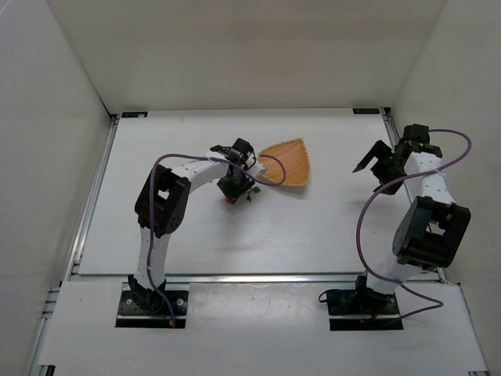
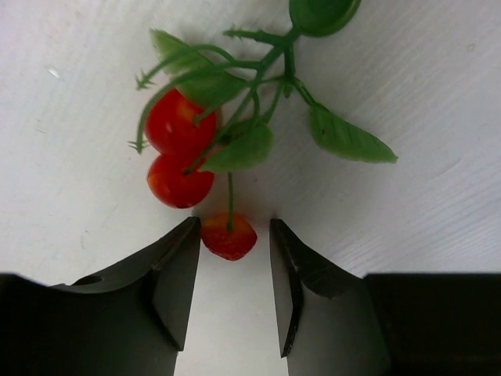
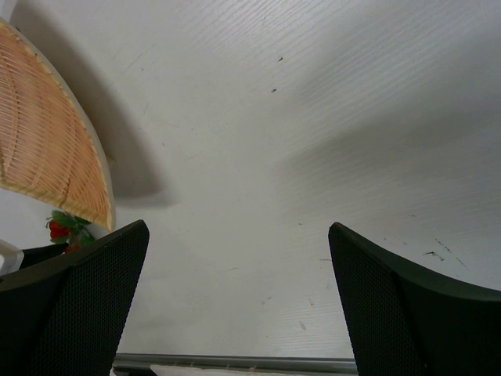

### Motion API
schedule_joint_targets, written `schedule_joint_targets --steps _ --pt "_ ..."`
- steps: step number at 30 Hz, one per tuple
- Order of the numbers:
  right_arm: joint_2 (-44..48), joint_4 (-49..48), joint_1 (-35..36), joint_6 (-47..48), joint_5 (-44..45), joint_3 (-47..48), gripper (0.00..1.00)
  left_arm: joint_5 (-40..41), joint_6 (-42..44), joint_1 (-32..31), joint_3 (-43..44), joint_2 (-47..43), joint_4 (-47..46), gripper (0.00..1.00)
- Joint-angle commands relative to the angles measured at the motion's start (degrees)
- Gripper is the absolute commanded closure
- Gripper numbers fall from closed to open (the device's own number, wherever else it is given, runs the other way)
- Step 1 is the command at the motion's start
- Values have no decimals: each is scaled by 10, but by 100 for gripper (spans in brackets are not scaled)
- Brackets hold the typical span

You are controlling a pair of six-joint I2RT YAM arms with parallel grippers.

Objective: Place and organize the fake fruits in the fruit bowl

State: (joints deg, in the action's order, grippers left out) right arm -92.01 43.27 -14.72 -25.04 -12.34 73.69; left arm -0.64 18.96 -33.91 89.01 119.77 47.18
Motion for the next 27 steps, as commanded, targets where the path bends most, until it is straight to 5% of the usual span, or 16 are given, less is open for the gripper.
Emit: schedule_joint_targets --steps 1,6,10,13,20,27 --pt "0 5 1 7 1 28 0 -28 -8 1 13 -8 27 48" --pt "-5 5 1 7 1 28 0 -28 -13 1 13 -2 27 50" --pt "-5 5 1 7 1 28 0 -28 -13 1 19 -2 52 73" --pt "-5 5 1 7 1 28 0 -28 -13 1 41 -8 70 79" --pt "-5 5 1 7 1 28 0 -7 20 1 94 -58 97 82" --pt "-16 0 1 2 -21 22 0 -36 40 -5 257 -14 50 80"
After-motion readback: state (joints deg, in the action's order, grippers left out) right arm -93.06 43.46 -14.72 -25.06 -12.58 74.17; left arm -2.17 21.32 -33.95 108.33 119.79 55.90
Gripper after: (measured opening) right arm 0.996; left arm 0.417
